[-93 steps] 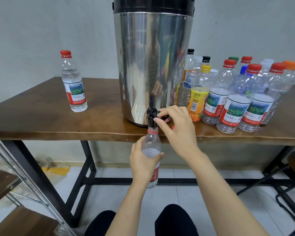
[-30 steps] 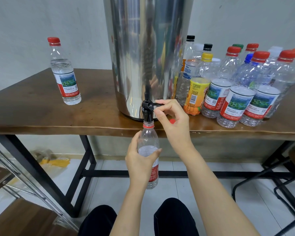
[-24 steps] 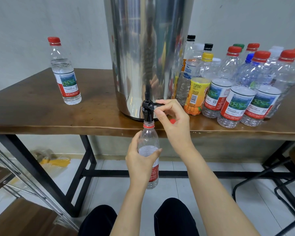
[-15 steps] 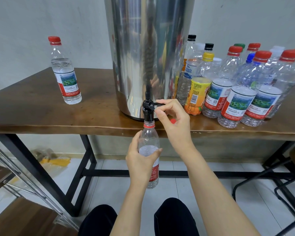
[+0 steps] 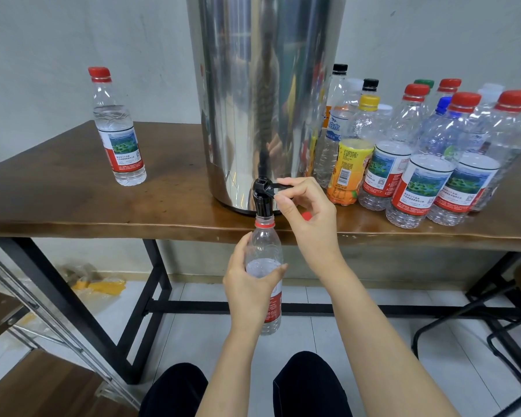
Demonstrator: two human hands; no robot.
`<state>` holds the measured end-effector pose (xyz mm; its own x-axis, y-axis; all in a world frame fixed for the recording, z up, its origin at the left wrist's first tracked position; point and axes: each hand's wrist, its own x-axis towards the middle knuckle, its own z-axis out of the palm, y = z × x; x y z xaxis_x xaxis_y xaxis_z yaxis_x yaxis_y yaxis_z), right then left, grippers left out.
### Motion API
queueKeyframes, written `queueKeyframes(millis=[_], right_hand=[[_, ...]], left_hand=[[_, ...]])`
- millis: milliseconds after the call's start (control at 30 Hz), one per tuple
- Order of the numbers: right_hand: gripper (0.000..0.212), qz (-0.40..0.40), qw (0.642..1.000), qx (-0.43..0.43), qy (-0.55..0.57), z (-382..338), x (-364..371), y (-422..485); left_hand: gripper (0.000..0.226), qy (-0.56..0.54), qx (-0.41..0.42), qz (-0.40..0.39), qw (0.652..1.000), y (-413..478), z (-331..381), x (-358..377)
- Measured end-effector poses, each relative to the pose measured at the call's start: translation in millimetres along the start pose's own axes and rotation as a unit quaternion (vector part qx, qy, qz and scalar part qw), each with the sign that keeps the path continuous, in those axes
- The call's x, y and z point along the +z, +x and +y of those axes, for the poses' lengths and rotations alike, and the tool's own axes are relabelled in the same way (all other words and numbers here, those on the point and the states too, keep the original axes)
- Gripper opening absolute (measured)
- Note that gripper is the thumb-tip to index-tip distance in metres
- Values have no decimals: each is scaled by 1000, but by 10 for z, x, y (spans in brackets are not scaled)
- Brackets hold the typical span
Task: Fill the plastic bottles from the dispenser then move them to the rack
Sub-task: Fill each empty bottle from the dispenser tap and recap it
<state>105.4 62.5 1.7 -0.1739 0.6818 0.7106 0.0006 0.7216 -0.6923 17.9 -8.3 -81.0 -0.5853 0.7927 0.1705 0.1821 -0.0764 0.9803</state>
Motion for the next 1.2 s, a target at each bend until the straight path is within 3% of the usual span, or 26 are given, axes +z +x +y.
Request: queueKeyframes(millis=[700, 1200], right_hand=[[16, -2, 1000, 7, -6, 7, -6, -3], [3, 0, 1000, -1, 12, 4, -1, -3]], left_hand=[[80, -9, -11, 3, 1000, 24, -27, 13], [80, -1, -9, -5, 1000, 25, -12, 2]])
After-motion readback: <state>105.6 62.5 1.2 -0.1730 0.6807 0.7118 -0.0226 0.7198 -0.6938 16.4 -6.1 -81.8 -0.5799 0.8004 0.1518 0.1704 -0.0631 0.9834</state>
